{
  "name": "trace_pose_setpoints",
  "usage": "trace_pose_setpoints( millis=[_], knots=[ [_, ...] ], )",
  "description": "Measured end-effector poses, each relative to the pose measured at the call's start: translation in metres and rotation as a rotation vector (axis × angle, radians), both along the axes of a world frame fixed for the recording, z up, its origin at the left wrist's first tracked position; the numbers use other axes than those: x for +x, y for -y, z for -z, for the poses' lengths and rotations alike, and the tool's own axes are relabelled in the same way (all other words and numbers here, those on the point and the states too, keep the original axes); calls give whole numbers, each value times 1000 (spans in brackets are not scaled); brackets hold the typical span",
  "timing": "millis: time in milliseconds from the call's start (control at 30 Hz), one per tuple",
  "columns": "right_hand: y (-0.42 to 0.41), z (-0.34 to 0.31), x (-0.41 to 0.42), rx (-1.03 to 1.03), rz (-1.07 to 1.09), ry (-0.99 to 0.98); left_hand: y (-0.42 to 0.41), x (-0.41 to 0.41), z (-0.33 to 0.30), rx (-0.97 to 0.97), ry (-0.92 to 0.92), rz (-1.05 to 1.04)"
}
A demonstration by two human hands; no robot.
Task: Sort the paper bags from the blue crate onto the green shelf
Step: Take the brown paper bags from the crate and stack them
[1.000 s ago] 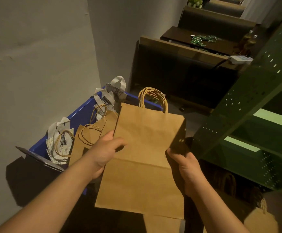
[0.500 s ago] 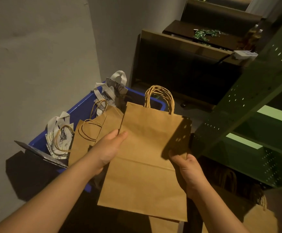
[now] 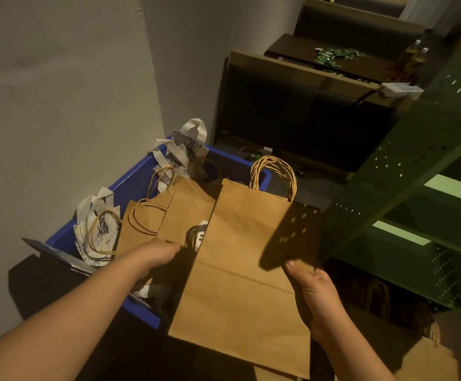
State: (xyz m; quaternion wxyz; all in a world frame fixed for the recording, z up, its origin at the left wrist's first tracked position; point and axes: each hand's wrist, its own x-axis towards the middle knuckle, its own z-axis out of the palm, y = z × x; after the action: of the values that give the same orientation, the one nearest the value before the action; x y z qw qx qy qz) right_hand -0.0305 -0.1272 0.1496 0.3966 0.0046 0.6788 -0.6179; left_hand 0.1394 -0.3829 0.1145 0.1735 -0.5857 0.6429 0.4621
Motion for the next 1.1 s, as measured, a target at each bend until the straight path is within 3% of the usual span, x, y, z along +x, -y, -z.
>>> trace_pose_setpoints(
  millis=[333,433,667,867,1000,1100],
  knots=[
    [2,8,-2,28,24,28,7,-7,13,209,-145,-464],
    [3,10,-5,26,15,59,11,-5,21,258,-163,-504],
    [-2,12,-10,2,-34,92,13,-10,31,202,-140,-497],
    [-1,10,-11,42,-28,82,15,-17,35,61,-310,-611],
    [2,11,-10,78,-21,62,18,-11,36,35,-187,-526],
    [2,11,-10,95,-17,54,27,3,39,-255,44,-393]
  ],
)
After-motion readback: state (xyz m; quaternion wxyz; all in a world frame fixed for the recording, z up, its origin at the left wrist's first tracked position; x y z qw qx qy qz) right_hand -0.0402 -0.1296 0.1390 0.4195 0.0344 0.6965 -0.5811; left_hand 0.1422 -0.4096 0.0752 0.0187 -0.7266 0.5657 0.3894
